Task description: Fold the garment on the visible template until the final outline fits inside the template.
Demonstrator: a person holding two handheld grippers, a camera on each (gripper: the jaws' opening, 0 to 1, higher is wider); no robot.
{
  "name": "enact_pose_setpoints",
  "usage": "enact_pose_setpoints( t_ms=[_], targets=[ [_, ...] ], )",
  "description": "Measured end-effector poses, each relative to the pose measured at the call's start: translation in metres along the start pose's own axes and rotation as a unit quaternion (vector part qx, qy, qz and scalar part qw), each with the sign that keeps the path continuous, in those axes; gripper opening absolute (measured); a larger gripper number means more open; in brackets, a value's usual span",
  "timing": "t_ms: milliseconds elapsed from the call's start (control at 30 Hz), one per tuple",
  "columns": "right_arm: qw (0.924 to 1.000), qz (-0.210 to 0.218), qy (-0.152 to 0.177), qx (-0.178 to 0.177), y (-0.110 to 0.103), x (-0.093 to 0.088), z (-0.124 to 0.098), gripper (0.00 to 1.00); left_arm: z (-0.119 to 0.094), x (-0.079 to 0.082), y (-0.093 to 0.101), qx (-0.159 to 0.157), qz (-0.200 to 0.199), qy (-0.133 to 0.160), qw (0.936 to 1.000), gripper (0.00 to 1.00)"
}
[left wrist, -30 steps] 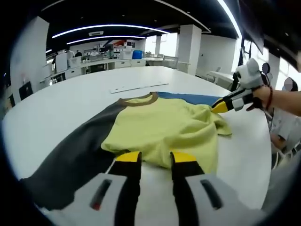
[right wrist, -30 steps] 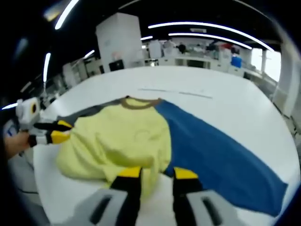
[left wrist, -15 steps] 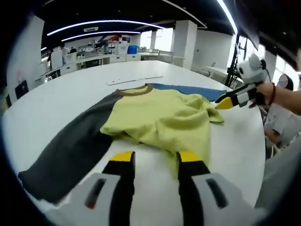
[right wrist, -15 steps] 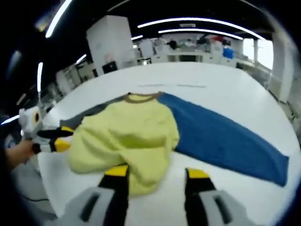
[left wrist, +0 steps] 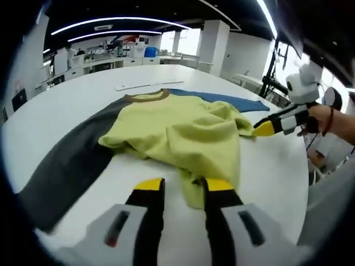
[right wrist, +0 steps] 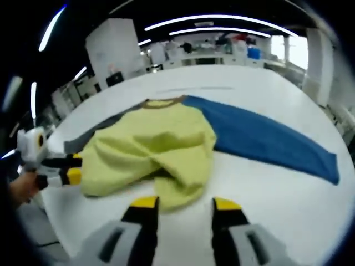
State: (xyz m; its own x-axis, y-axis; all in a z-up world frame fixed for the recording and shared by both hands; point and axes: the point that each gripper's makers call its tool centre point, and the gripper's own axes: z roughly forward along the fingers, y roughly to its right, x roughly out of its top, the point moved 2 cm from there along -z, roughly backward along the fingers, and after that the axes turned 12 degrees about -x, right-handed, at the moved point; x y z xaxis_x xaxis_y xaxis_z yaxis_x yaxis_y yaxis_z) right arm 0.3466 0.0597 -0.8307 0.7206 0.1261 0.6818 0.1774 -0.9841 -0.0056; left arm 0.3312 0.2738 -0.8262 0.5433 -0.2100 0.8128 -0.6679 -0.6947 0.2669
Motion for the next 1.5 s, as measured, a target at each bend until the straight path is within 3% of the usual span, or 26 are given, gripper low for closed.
enact_pose_setpoints(
  t_ms=[200,433,967,1067,1233,1500],
  targets=[
    [0.9996,-0.025,0.008,-0.006,-0.012,-0.001,0.004,0.19,0.003,-0.002,-0.004,-0.003,-0.005,-0.006,1.0,0.08],
    [0.9996,-0.019,0.015,-0.014,-0.007,0.002,0.005,0.0,0.0,0.0,-0.002,0.005,-0.008,0.001,1.0,0.01],
    [0.9971,-0.047,0.054,0.026,0.008,0.013,-0.031,0.0,-0.054,0.017,0.014,0.031,-0.03,0.054,0.9976,0.0],
    [0.997,-0.041,0.051,0.042,0.008,0.012,-0.042,0.0,-0.063,0.017,0.016,0.038,-0.036,0.06,0.9969,0.0],
    [0.995,-0.063,0.036,0.069,0.009,0.007,-0.059,0.0,-0.075,0.008,0.023,0.046,-0.043,0.049,0.9968,0.0],
    [0.9933,-0.054,0.005,0.102,0.007,-0.005,-0.078,0.0,-0.084,-0.004,0.042,0.049,-0.059,0.036,0.9964,0.01]
  ],
)
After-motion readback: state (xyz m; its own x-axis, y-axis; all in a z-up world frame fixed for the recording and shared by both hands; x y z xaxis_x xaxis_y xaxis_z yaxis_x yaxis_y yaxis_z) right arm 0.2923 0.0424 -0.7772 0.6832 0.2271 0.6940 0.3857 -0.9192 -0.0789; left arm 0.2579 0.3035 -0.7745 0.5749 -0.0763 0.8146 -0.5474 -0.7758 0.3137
